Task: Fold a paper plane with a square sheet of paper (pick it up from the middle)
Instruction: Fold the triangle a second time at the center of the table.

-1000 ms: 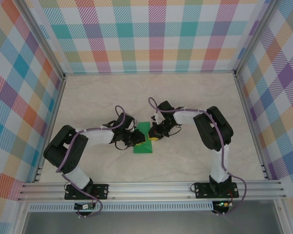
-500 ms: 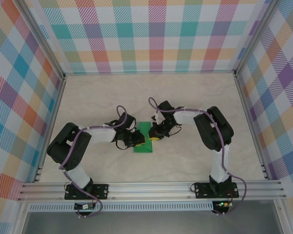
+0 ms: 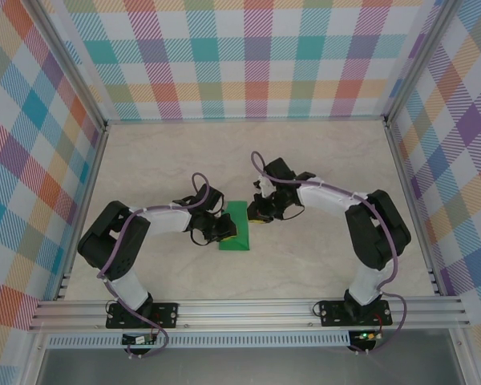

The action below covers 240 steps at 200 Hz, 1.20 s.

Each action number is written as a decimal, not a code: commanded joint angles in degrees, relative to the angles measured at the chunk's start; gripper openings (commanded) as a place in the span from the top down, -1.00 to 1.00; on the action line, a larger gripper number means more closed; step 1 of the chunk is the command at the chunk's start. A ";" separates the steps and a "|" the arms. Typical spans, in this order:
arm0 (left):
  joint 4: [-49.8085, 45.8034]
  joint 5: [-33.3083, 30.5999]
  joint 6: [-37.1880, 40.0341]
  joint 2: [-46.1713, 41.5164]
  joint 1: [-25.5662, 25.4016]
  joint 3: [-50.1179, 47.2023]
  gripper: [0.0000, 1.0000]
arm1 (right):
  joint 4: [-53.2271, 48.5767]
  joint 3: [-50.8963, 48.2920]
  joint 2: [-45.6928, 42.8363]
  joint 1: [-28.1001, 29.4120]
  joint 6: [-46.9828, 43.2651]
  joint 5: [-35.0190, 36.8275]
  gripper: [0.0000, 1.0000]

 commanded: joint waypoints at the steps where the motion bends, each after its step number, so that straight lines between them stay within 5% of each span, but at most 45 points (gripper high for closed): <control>1: -4.74 -3.15 0.40 1.46 -0.58 -0.40 0.72 | 0.19 -2.65 -0.12 3.68 3.20 -0.46 0.82; 68: -4.22 -3.20 0.12 2.12 -0.58 -0.61 0.77 | 2.66 -2.95 3.65 8.61 6.44 0.52 0.92; 240: -4.91 -4.63 -0.51 2.25 -0.61 -0.86 0.80 | -0.26 -4.50 5.60 9.10 6.13 5.60 0.94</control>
